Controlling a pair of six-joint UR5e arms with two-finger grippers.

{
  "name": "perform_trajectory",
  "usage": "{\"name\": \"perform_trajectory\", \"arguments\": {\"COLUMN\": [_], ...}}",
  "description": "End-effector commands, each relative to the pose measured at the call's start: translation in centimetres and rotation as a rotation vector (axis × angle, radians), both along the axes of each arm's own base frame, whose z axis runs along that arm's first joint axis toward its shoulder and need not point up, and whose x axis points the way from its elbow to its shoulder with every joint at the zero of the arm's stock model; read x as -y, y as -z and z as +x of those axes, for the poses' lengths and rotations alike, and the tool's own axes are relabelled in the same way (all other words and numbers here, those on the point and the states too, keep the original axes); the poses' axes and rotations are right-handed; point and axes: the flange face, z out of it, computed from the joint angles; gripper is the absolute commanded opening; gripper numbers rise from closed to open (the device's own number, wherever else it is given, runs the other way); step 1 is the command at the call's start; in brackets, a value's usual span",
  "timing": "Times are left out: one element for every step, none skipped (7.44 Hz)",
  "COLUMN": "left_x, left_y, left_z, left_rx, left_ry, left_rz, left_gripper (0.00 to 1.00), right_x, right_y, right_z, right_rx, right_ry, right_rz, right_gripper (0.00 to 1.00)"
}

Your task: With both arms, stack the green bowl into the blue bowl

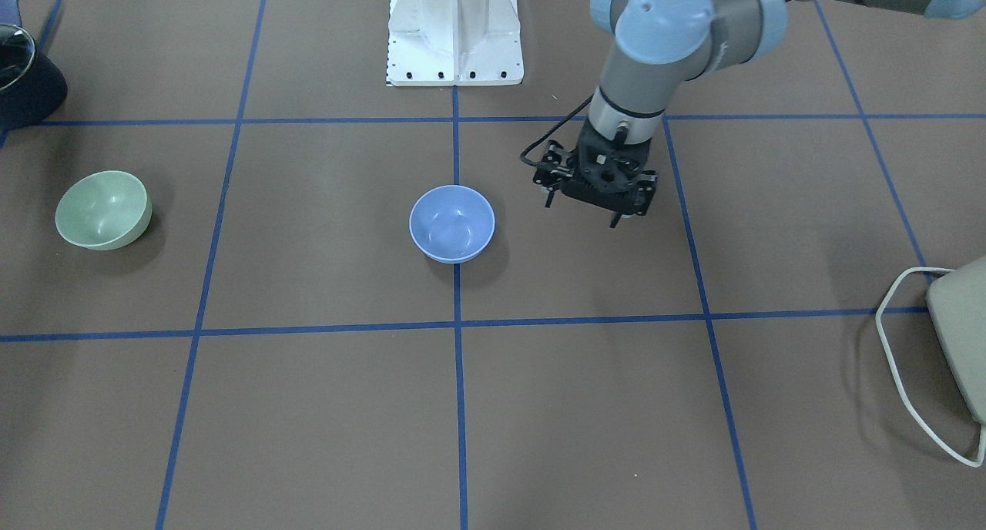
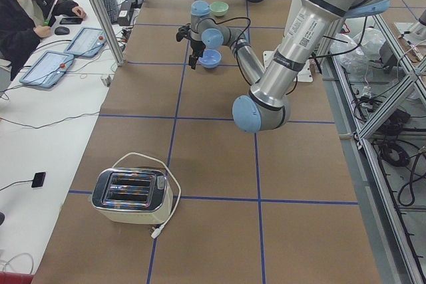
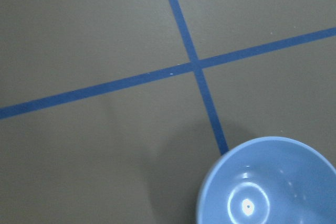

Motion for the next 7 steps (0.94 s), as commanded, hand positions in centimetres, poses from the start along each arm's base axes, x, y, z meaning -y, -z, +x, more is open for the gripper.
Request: {"name": "perform_trajectory", "arguments": {"left_x": [4.0, 5.2, 6.1, 5.7, 4.6, 3.9, 3.4], "left_y": [-6.5, -11.9, -16.6, -21.6, -26.8, -30.8, -33.7], "left_z": [-15.2, -23.6, -31.3, -36.6, -41.5, -44.0, -45.3], "left_rx": [0.093, 0.109, 0.104, 0.095, 0.106, 0.106, 0.110], "left_ry": [-0.111, -0.149, -0.159, -0.174, -0.173, -0.177, -0.160], "left_rz": [0.099, 0.131, 0.138, 0.124, 0.113, 0.073, 0.018], "left_gripper": [0.99, 0.99, 0.99, 0.99, 0.99, 0.99, 0.99], "right_x": [-0.2, -0.3, -0.5, -0.6, -0.9, -1.1, -1.4], "right_y": [-0.1, 0.5, 1.5, 2.0, 2.6, 3.6, 4.0], "right_z": [-0.2, -1.2, -1.9, -2.9, -3.9, -4.4, -5.2], "right_rx": [0.011, 0.018, 0.032, 0.040, 0.046, 0.054, 0.055], "right_ry": [-0.007, 0.001, -0.010, -0.011, -0.009, -0.001, 0.010], "right_rz": [-0.018, -0.021, -0.029, -0.040, -0.042, -0.032, -0.029], "right_gripper": [1.00, 1.00, 1.00, 1.00, 1.00, 1.00, 1.00]}}
